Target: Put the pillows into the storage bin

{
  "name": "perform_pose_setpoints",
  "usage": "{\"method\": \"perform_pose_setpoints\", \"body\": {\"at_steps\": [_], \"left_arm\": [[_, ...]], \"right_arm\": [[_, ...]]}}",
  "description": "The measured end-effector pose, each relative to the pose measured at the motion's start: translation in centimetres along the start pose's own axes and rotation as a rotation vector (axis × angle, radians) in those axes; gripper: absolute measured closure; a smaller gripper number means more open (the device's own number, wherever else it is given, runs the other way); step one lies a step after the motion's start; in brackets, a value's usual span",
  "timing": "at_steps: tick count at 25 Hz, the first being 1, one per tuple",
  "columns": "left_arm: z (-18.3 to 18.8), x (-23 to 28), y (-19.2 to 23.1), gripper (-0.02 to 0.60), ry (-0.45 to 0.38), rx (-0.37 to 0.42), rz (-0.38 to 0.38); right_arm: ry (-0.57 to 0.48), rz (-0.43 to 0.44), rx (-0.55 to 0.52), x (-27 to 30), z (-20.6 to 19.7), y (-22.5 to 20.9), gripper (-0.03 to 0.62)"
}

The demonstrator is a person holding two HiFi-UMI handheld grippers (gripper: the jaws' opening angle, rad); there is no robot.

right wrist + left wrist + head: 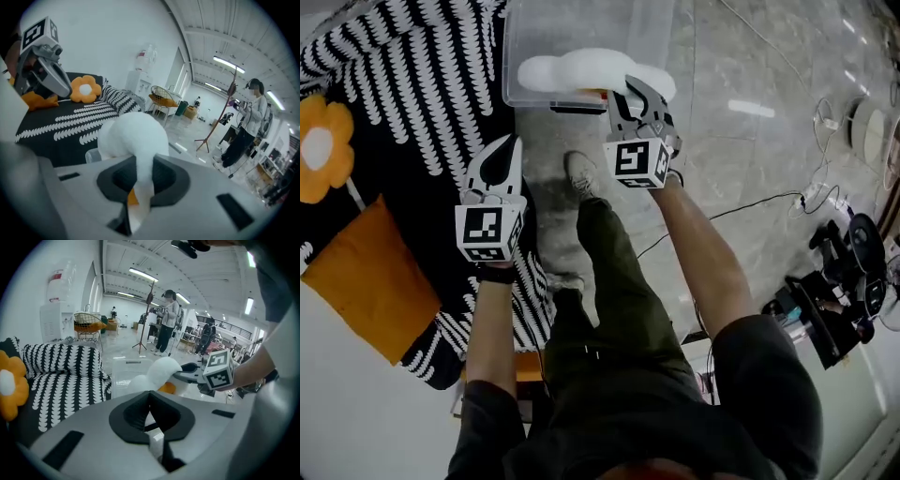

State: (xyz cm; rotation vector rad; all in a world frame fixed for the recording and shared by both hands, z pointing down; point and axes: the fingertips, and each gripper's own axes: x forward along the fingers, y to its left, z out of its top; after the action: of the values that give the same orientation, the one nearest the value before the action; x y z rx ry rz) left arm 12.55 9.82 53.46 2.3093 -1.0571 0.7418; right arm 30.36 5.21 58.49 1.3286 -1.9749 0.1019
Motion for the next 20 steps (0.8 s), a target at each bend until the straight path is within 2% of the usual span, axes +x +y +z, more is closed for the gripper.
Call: {"method": "perform_pose_setpoints", "body": {"at_steps": [12,20], "left_arm": [[-8.2,2.0,1.5,0.578,0.095,-0.073,0.0],[-10.2,2.0,1.4,0.578,0.116,-0.101,0.003]], "right_arm": [[0.097,0.062,-0.09,4.7,-8.0,6.5,0.519],[0.27,0.134,-0.107,6.0,-14.2,8.7,0.479]]}}
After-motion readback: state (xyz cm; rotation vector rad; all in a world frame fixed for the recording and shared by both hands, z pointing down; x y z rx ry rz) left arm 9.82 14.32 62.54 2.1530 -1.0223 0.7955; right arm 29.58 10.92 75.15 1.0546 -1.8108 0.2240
